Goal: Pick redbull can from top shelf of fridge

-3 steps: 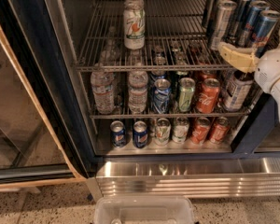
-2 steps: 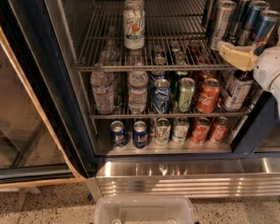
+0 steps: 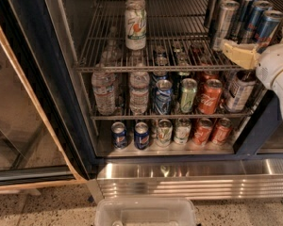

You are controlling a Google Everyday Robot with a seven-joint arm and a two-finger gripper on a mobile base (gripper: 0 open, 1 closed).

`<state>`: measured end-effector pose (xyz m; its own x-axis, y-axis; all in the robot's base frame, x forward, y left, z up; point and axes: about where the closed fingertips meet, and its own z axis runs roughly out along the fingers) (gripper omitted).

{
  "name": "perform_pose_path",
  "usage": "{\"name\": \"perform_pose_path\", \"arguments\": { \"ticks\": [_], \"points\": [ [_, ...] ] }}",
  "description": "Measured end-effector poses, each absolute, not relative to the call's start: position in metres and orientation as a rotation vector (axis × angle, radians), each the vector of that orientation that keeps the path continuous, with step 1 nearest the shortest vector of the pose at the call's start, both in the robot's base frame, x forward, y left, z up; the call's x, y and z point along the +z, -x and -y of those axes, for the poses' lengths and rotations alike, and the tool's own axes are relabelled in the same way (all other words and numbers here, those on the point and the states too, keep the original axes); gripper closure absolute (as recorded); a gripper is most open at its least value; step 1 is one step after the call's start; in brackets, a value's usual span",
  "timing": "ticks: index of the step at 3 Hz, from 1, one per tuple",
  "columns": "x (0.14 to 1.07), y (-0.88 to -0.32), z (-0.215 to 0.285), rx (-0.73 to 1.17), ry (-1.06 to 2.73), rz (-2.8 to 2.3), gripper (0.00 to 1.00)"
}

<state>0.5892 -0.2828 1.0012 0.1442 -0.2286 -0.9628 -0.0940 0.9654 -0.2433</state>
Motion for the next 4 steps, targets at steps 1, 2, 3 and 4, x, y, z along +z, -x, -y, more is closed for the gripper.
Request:
{"name": "perform_pose_path", "arguments": {
  "ticks": [1,2,3,4],
  "points": [
    [1.0,-0.591,0.285,-0.117,0.252,-1.437,0.18],
    [0.995,-0.605,0.289,-0.139,0.233,-1.467,0.19],
    [0.998,-0.61,0.289,-0.154,0.238,-1.464,0.19],
    [1.0,-0.611,0.291,-0.175,0.23,-1.463,0.2]
  ]
}}
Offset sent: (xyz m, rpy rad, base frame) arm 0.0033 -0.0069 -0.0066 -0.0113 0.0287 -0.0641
